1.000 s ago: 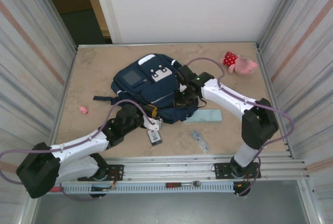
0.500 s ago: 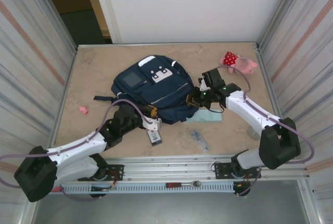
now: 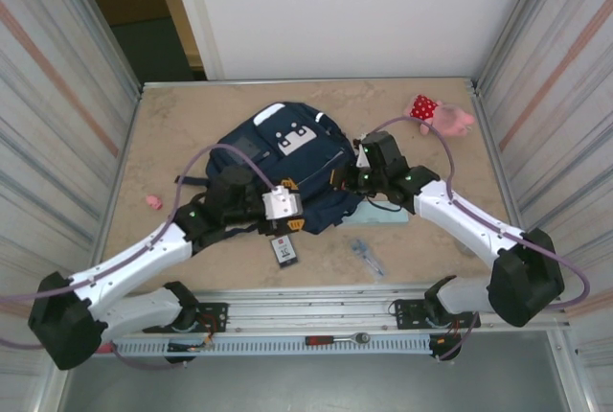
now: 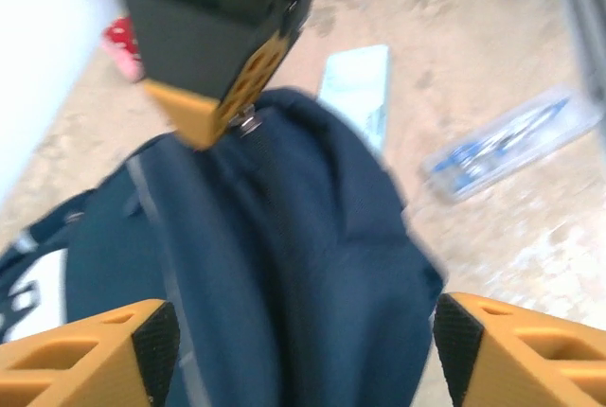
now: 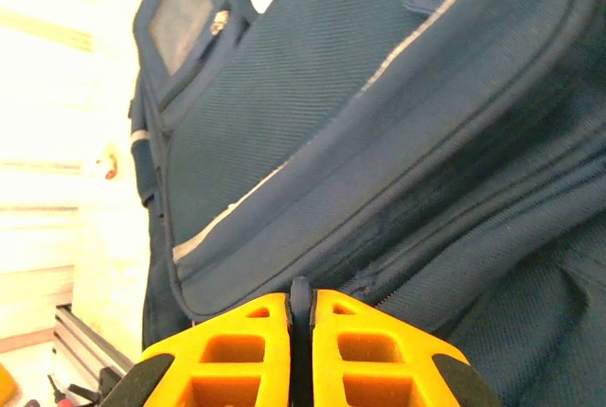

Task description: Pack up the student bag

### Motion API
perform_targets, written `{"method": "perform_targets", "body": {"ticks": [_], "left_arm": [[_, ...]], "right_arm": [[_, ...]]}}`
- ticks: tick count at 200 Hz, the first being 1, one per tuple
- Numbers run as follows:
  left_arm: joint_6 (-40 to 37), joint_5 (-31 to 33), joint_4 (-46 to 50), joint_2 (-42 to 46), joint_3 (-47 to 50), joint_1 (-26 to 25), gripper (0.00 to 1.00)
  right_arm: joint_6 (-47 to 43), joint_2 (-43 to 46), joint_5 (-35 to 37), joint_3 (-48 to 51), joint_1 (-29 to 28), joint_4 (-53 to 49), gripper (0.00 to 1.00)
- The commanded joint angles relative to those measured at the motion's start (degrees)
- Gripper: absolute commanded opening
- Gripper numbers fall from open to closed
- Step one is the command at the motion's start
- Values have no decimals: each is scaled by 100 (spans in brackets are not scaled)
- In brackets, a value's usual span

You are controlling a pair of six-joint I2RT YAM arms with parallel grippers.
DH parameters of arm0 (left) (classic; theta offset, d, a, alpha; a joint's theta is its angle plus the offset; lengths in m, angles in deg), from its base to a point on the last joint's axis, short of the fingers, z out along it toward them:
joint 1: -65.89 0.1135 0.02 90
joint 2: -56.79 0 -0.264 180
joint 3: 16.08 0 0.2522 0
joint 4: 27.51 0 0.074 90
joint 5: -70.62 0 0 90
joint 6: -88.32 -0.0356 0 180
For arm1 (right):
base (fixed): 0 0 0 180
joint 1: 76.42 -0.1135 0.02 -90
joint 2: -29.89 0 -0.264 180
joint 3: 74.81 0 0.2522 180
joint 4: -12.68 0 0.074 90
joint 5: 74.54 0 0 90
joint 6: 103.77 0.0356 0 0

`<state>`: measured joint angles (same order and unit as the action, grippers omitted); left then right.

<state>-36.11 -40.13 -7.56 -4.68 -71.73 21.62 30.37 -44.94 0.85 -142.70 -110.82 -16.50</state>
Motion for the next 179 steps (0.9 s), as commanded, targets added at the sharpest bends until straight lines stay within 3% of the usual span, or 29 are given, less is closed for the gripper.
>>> {"method": "perform_targets", "body": {"ticks": [1, 46, 68, 90, 135, 179], "left_arm": [[1149, 105, 188, -510, -210, -263, 75], [2130, 555, -733, -1343, -404, -225, 69], [2644, 391, -1381, -1519, -378, -178, 67], [2875, 70, -1716, -1554, -355, -170, 73], [2502, 254, -1855, -901, 120, -170, 85], [1995, 832, -1788, -885, 235, -158, 87]], "right_arm": [[-206, 350, 219, -81, -212, 699, 0], [-297, 682, 248, 49, -434, 996, 0], [-237, 780, 171, 202, -457, 1097, 0], [-179, 826, 226, 296, -490, 1086, 0], [-192, 908, 333, 322, -433, 957, 0], [-188, 884, -68, 302, -427, 1179, 0]]}}
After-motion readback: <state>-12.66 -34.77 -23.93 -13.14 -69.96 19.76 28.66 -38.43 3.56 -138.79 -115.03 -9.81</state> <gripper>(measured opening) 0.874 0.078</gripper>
